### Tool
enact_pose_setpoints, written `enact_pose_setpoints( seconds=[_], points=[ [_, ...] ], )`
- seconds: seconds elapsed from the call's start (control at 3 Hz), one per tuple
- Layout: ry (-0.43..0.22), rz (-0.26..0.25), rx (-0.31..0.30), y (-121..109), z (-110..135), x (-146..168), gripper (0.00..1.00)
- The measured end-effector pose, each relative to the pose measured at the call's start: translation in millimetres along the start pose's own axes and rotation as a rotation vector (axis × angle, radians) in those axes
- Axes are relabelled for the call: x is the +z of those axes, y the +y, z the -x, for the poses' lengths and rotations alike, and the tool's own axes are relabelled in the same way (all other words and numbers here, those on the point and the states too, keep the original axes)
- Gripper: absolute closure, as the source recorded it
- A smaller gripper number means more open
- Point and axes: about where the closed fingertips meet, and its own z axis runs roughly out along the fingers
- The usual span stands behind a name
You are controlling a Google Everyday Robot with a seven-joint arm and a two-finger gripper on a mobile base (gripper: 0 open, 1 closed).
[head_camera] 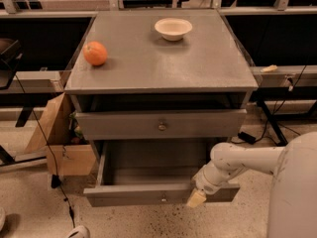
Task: Open middle drawer
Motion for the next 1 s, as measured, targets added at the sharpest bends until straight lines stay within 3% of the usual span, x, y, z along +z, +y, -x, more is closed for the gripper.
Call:
enact_pose_setpoints(
  seconds=[0.67,1.0],
  points=[
    [0.034,0.026,0.001,9,-11,0,0.87],
    [0.034,0.027,0.001,7,-9,-3,0.89]
  ],
)
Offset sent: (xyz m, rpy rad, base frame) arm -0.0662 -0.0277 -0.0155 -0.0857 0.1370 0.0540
